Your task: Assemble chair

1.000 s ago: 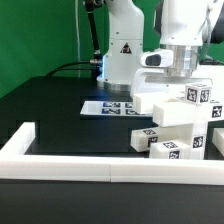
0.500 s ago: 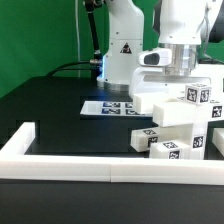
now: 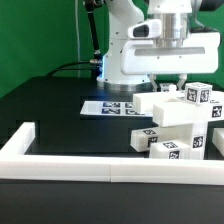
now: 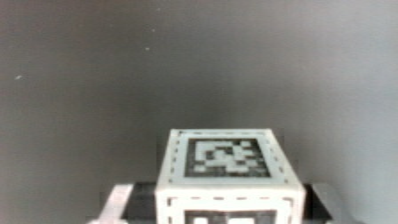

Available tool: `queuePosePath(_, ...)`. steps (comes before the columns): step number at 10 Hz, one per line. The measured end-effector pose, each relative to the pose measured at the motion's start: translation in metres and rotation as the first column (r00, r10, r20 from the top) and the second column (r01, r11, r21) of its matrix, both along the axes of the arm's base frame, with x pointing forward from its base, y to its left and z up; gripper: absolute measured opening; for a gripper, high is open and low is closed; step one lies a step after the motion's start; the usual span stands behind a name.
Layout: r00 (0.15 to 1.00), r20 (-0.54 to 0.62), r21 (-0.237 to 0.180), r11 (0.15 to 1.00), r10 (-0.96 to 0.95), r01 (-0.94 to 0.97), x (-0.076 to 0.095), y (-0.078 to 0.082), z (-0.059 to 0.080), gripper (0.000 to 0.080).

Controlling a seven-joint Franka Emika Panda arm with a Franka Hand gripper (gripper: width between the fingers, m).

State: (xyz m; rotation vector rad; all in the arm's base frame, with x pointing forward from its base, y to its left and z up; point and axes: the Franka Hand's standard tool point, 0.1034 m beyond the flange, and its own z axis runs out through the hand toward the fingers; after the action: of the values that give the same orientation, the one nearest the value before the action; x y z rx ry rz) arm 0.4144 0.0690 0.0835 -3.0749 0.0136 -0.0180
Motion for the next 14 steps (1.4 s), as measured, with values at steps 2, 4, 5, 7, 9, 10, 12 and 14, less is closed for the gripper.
queuePosePath(2, 0.999, 0.014, 0.005, 1.0, 0.028, -0.029, 0.022, -0.003, 0.022, 0.0282)
queuePosePath(4, 0.999, 0.012, 0.013, 0.999, 0.04, -0.04, 0.048, -0.002, 0.039, 0.0282)
queuePosePath(5, 0.998, 0.011, 0.01, 0.998, 0.055, -0.055, 0.057, 0.0, 0.045, 0.0282)
queuePosePath(7, 0.999, 0.011, 0.008, 0.999, 0.052, -0.052, 0.054, -0.001, 0.042, 0.0282)
queuePosePath(9, 0.997, 0.012, 0.008, 0.998, 0.07, -0.07, 0.057, -0.004, 0.044, 0.0282)
queuePosePath(10, 0.997, 0.023, 0.007, 0.997, 0.08, -0.08, 0.07, -0.01, 0.049, 0.0282)
queuePosePath(12, 0.995, 0.049, 0.0, 0.996, 0.091, -0.091, 0.096, -0.013, 0.057, 0.0282)
queuePosePath(14, 0.996, 0.052, -0.001, 0.997, 0.072, -0.072, 0.1, -0.008, 0.058, 0.0282)
